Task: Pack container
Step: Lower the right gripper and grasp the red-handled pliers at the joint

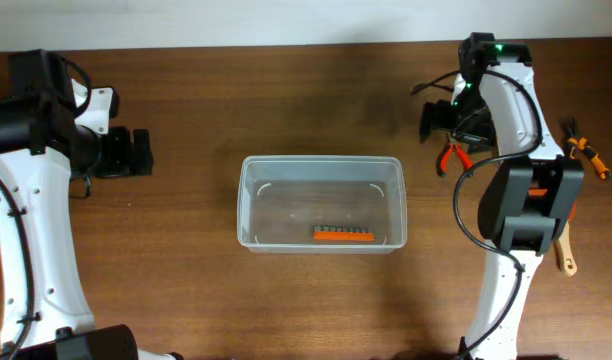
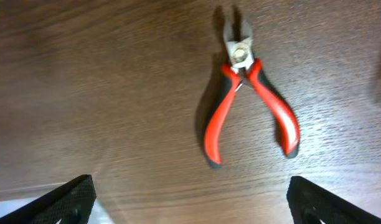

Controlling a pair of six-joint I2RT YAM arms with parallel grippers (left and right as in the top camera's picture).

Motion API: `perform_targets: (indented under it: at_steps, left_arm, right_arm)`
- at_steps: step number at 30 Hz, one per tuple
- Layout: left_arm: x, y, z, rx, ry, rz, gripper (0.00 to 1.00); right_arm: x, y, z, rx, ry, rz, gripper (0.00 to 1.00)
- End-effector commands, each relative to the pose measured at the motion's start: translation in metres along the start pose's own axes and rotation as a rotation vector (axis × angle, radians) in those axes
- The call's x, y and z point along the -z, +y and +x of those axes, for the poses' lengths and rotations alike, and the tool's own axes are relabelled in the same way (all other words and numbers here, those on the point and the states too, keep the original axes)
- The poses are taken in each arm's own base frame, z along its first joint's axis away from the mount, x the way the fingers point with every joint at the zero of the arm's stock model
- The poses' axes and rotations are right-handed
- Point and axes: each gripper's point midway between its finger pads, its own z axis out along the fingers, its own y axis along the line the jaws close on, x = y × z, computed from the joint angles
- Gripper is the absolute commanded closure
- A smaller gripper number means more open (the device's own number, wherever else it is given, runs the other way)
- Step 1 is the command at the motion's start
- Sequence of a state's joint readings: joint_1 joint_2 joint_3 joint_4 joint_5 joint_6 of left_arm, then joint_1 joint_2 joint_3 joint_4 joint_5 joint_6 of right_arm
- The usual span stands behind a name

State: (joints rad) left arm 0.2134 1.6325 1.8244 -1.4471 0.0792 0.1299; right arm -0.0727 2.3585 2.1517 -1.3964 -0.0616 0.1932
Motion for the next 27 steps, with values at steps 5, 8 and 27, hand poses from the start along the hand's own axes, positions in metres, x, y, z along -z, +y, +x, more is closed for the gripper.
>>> perform_targets:
  at_steps: [5, 8, 27]
  left_arm:
    - [0.001, -0.003, -0.003, 0.009, -0.009, 0.011, 0.01]
    - [0.001, -0.003, -0.003, 0.009, -0.009, 0.011, 0.01]
    - [0.001, -0.003, -0.003, 0.009, -0.009, 0.011, 0.01]
  right_arm:
    - [-0.033, -0.010, 0.003, 0.017, 0.067, 0.055, 0.01]
    - [-0.040, -0.014, 0.004, 0.018, 0.082, 0.077, 0.01]
    - [-0.049, 0.001, -0.006, 0.054, 0.038, 0.085, 0.01]
